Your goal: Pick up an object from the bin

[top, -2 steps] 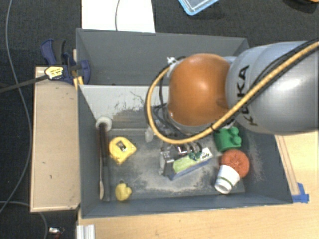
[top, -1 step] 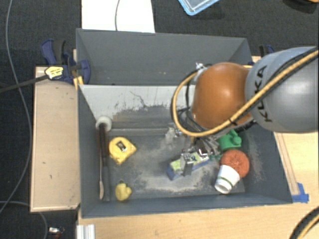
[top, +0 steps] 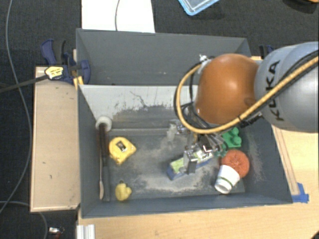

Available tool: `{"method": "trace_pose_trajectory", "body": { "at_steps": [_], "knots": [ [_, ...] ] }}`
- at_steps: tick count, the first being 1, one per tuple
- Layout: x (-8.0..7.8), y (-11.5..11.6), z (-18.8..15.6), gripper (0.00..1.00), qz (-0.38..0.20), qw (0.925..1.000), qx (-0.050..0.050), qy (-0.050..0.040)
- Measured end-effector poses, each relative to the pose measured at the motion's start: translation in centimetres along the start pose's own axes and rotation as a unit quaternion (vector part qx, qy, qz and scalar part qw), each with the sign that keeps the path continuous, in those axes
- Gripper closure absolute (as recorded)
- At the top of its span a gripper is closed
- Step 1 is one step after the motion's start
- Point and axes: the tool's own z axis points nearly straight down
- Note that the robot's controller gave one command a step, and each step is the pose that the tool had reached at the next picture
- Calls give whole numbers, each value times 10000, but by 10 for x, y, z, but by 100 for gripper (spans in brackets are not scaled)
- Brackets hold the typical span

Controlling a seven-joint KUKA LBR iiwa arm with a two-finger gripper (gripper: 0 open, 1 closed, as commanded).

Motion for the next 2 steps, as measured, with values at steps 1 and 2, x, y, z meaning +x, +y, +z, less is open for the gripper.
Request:
{"method": "trace_pose_trajectory", "body": {
  "at_steps": [1, 2],
  "knots": [
    [23, -56, 117, 100, -1027, 9947, -6, -57],
    [23, -56, 117, 100, -1019, 9948, -7, -57]
  ]
}}
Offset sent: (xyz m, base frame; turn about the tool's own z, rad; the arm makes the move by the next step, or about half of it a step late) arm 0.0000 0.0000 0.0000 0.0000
